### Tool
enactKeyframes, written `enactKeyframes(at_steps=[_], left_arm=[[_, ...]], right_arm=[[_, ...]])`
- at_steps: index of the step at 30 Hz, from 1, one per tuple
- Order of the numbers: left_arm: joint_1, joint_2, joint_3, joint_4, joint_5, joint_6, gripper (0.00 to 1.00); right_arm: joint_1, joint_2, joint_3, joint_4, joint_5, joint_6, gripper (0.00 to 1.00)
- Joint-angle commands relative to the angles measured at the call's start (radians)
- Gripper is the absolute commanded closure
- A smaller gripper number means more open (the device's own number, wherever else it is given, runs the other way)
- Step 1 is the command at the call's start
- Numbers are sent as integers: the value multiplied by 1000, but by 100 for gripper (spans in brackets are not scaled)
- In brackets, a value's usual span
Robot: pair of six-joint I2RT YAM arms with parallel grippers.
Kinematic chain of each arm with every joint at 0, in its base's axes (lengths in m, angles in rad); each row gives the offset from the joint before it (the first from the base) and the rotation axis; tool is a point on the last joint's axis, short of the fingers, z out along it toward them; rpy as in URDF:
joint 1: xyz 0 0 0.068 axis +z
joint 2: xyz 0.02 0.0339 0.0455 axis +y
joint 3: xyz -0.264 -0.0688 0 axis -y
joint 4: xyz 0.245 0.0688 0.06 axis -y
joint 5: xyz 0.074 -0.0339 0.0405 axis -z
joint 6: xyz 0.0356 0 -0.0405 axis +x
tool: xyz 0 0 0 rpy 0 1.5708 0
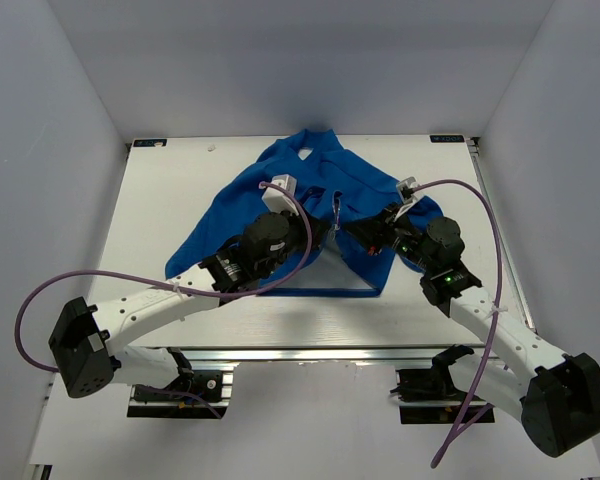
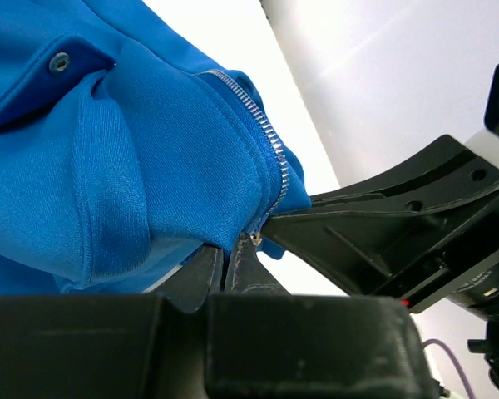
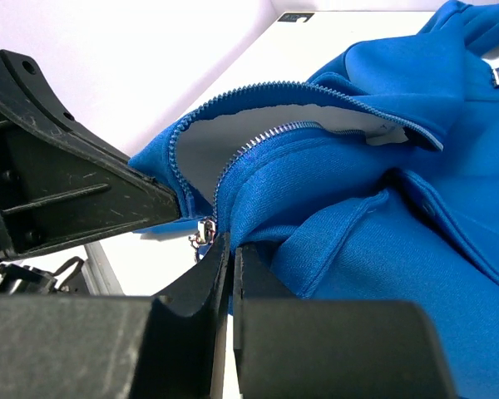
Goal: Zip up the jacket
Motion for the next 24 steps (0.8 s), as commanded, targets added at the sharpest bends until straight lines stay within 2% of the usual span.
enactKeyframes(at_steps=[1,24], left_arm=[[-3,-12,9,51,14,-37,100],[-3,-9,0,25,-21,-75,100]], right_arm=[[1,-15,19,91,-21,-45,100],[3,-34,13,101,-24,-34,100]])
